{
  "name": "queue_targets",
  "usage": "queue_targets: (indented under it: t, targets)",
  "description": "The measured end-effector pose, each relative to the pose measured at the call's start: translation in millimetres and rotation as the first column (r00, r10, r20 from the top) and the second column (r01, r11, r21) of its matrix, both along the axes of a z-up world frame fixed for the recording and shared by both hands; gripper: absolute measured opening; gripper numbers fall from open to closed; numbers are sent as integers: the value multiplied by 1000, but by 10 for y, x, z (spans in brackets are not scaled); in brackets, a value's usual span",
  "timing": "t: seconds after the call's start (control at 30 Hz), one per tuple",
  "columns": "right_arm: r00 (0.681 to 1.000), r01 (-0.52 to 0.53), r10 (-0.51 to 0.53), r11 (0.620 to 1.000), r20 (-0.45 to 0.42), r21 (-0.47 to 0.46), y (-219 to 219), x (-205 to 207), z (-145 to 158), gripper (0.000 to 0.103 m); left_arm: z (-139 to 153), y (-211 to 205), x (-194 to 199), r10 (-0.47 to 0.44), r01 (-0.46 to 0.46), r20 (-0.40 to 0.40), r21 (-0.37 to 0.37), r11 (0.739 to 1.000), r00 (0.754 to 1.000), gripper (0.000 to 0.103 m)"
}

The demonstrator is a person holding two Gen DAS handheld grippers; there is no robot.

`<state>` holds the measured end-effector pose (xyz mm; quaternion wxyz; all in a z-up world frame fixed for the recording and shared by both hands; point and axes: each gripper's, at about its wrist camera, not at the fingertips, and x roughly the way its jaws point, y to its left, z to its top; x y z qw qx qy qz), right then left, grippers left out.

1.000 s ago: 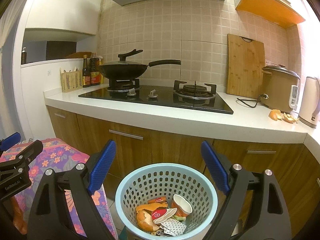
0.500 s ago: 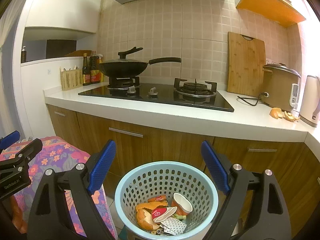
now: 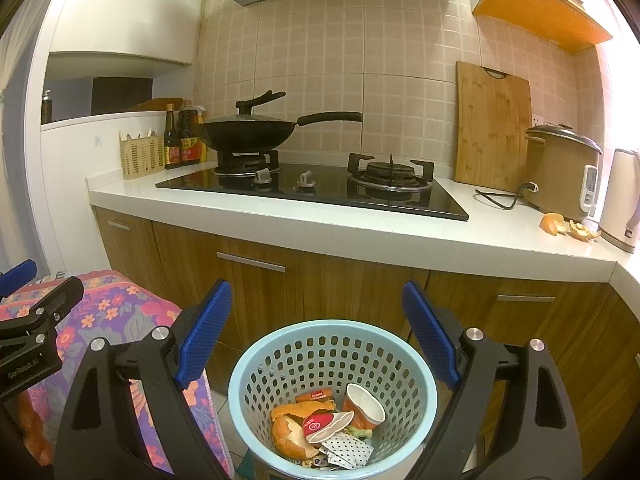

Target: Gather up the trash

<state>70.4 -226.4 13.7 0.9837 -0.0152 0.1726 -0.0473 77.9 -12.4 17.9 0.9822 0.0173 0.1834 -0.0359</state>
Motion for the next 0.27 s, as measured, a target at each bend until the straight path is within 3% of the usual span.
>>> queue_targets:
  t: [0.27]
  targets:
    - [1000,2,-2,1000,-11,5,-22,33,-33,82,-16,38,12,15,-15,-8,-11,1000,1000,95]
